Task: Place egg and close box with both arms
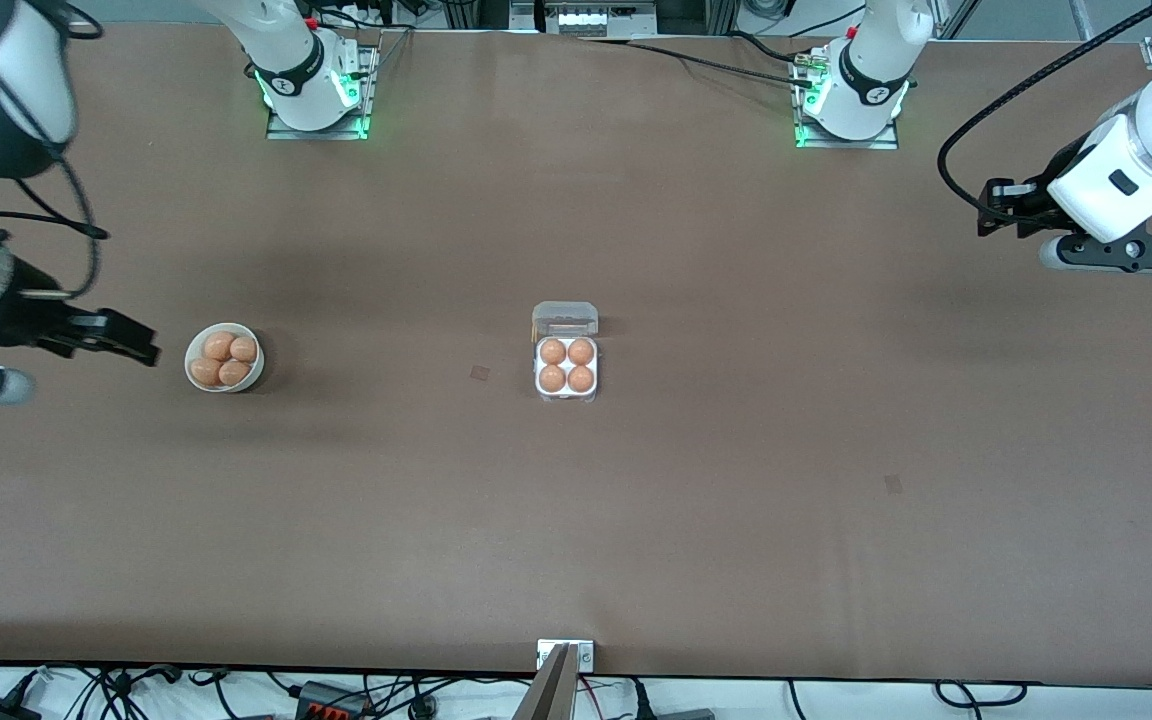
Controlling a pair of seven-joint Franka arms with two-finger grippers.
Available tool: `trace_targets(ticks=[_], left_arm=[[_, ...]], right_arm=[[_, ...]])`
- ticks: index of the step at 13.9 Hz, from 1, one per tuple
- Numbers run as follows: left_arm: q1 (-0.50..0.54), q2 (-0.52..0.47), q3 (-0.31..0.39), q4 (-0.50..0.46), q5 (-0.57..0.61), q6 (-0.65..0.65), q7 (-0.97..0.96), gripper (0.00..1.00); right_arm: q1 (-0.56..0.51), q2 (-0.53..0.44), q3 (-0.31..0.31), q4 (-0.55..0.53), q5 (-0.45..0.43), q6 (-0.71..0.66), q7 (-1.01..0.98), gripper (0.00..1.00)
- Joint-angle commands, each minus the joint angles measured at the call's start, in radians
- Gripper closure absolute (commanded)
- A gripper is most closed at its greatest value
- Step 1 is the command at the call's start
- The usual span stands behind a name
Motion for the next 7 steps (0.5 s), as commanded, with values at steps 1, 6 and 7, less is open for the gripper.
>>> trace_targets(ticks=[1, 6, 7], left_arm=[[0.001, 0.023, -0.003, 0.036, -0.003, -0.028, 0.018, 0.99], [-0.008, 0.022, -0.018, 0.033, -0.008, -0.092, 0.018, 0.99], [-0.008, 0.020, -0.032, 0.031, -0.009, -0.092, 0.014, 0.99]], right_arm=[[-0.154, -0.050, 0.146, -0.022, -0.034, -0.011, -0.056, 0.00], [-0.186, -0.108, 0.166, -0.083, -0.056, -0.043, -0.098, 0.00], [-0.186, -0.163, 0.166, -0.156, -0.068, -0.033, -0.098, 0.00]])
